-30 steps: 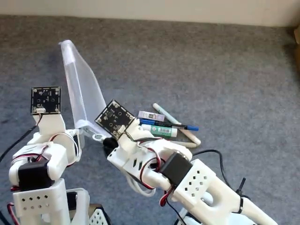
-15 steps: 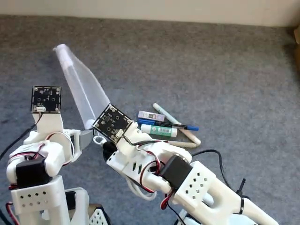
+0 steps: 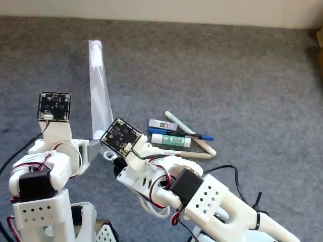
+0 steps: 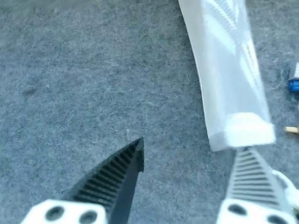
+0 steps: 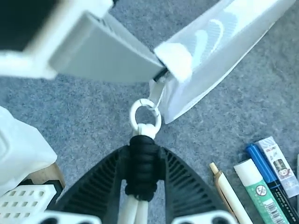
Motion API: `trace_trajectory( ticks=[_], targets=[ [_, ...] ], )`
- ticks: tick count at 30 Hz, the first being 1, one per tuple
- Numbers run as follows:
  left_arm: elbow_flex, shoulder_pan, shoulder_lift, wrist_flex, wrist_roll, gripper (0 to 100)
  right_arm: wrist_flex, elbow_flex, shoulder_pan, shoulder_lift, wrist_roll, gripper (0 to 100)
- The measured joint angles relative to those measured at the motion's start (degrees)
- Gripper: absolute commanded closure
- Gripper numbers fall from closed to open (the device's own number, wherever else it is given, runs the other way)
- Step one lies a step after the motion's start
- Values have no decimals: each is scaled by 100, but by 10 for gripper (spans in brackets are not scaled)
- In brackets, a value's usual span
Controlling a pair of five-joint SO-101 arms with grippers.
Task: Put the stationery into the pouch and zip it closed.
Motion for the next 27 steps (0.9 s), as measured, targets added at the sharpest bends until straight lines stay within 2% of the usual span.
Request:
trace_trajectory(
  ticks=[12,21,27],
  targets=[
    [607,44,-70,-422,-18,951,-97,0,0,9,0,995],
    [993,-413,-79,-607,-18,971,-158,0,-26,26,0,995],
    [1081,-1160,-9,-774,-18,979,-79,536,123,0,9,995]
  ],
)
